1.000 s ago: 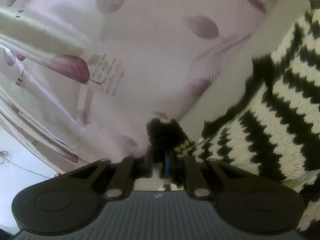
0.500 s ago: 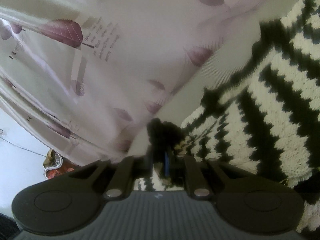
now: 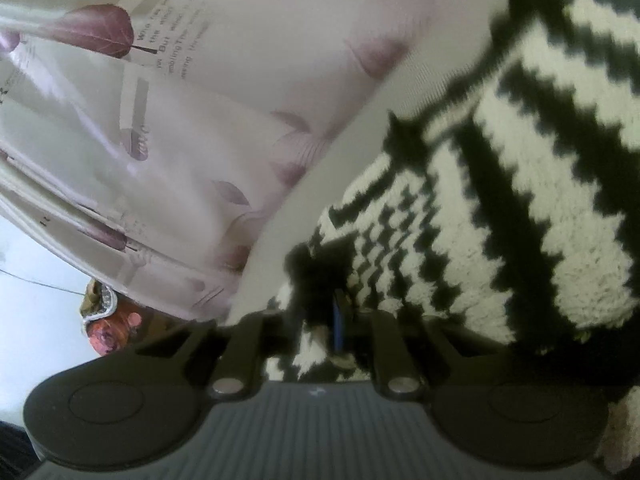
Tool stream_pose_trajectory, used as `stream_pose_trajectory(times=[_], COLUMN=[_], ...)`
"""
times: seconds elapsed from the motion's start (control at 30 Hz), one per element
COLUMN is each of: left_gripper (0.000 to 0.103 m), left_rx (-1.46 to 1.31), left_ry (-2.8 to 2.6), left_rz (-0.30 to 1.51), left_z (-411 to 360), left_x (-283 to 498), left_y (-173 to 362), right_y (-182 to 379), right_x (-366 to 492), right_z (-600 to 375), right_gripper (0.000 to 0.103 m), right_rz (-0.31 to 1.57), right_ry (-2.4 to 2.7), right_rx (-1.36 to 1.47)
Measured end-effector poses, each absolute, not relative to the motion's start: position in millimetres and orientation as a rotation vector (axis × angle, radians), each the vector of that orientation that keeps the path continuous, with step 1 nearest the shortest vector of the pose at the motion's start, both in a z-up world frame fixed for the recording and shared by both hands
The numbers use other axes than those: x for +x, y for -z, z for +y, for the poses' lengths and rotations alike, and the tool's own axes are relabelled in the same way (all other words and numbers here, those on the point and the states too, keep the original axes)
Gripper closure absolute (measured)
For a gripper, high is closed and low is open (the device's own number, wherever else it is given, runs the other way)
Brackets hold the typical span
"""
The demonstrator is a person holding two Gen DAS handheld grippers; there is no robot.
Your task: Fold small clothes
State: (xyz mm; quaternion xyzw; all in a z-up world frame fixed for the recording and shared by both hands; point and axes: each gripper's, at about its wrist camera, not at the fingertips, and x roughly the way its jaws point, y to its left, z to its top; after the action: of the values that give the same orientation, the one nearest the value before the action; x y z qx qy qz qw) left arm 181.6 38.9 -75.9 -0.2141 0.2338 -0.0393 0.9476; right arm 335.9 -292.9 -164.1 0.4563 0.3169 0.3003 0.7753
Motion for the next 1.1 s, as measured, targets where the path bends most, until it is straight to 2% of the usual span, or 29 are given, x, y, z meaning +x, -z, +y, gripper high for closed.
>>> stream_pose_trajectory(times=[0.37,0.47,0.57,0.63,0.7,0.73,0.9,1.0,1.1], left_gripper=[0.000,0.000,0.000,0.000,0.000,0.000,0.000,0.001,0.007], left_rx=[-0.440,-0.446,-0.452,-0.453,-0.454,-0.456,-0.459,-0.481,-0.550], left_ry=[0.078,0.074,0.069,0.066,0.063,0.062,0.062,0.074,0.099], left_rz=[0.476,0.474,0.475,0.476,0.476,0.476,0.471,0.469,0.490], left_z=[40.1,40.9,41.6,42.0,41.8,41.8,42.4,46.6,59.0], left_x=[181.3,180.7,180.2,179.9,179.7,179.5,179.3,178.4,169.4], left_y=[76.3,76.7,77.0,76.6,76.5,76.5,76.0,75.2,72.6], right_y=[163.2,159.2,152.4,145.8,138.7,135.4,129.1,115.5,102.3], right_x=[333.1,333.2,329.7,325.5,321.6,319.3,304.9,281.8,252.3], right_z=[-289.6,-285.9,-278.9,-271.8,-265.0,-263.0,-287.8,-309.9,-328.6], right_gripper=[0.088,0.083,0.072,0.050,0.033,0.028,0.027,0.026,0.026], right_rz=[0.681,0.680,0.666,0.645,0.624,0.614,0.549,0.515,0.497], right_ry=[-0.659,-0.664,-0.669,-0.693,-0.712,-0.709,-0.720,-0.701,-0.658], right_rx=[0.948,0.916,0.855,0.802,0.751,0.737,0.895,0.846,0.717])
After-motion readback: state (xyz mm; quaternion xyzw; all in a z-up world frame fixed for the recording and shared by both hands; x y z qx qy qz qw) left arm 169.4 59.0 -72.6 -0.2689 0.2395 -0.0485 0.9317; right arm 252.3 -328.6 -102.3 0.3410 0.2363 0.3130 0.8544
